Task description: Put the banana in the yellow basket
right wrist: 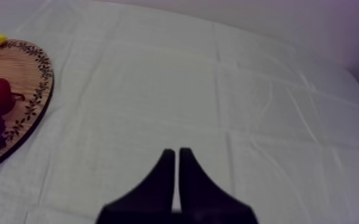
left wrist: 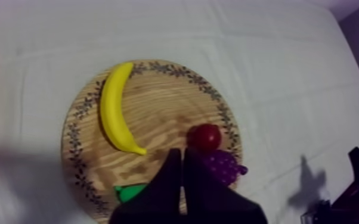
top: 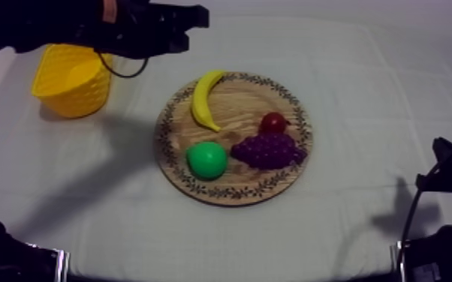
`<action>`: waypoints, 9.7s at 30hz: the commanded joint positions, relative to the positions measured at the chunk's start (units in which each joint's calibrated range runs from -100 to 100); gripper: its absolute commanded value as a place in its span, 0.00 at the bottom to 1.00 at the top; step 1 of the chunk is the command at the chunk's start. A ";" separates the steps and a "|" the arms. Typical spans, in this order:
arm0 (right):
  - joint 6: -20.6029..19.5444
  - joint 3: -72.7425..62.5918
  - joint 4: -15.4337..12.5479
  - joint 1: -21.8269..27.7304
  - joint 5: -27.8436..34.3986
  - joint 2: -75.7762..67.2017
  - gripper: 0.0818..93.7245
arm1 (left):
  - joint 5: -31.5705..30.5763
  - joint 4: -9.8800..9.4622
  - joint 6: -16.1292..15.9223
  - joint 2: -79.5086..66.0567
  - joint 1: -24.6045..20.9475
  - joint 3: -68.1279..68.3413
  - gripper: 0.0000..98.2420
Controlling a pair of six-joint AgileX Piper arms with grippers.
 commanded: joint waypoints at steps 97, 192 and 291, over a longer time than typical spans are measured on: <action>-0.02 -0.03 0.02 0.02 -0.03 -0.02 0.00 | 19.40 12.30 -10.40 48.53 -7.59 -32.19 0.51; -0.02 -0.03 0.02 0.02 -0.03 -0.02 0.00 | 13.87 4.48 -19.26 37.51 -33.62 -23.09 0.48; -0.02 -0.03 0.02 0.02 -0.03 -0.02 0.00 | -17.67 9.76 -15.84 -94.65 -32.08 80.57 0.00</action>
